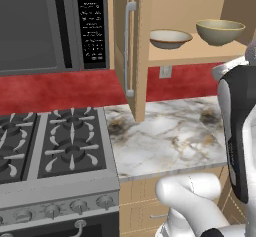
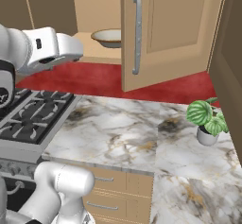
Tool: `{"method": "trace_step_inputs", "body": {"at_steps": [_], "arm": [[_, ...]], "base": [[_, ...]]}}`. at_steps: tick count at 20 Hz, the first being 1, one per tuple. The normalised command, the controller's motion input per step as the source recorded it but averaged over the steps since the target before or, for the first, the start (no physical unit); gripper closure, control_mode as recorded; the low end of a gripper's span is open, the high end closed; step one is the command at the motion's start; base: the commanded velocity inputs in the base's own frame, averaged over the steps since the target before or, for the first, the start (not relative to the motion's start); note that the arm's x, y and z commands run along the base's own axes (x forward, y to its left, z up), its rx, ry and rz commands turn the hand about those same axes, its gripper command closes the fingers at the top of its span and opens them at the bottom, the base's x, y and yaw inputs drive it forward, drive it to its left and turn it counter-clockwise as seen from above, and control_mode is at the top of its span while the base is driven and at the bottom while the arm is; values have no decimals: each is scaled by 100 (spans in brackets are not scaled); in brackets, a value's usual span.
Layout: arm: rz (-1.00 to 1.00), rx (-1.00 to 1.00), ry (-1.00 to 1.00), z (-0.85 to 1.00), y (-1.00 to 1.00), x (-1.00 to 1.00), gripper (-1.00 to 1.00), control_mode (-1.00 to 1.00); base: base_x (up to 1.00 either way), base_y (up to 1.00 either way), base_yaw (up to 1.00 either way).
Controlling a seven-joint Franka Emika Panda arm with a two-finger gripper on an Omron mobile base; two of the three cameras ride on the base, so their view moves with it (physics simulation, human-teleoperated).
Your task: Move the bowls from the cabinet to the plates on the dining table.
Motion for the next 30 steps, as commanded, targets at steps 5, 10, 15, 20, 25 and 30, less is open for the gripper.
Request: {"method": "trace_step_inputs", "body": {"at_steps": [5,10,15,20,25,30], "arm": [[-5,-16,13,0,0,12,-100,-100],[-9,-13,4,-5,0,5,-100,-100],[-10,-15,0,-34,-1,10,-100,-100],[-6,-16,0,-24,-18,24,-100,-100],[-3,-11,3,7,-48,21,-100,-100],[-1,-8,22,20,-43,26,-100,-100]], "base": [[0,0,0],[0,0,0],[0,0,0],[0,0,0],[0,0,0],[0,0,0]]}}
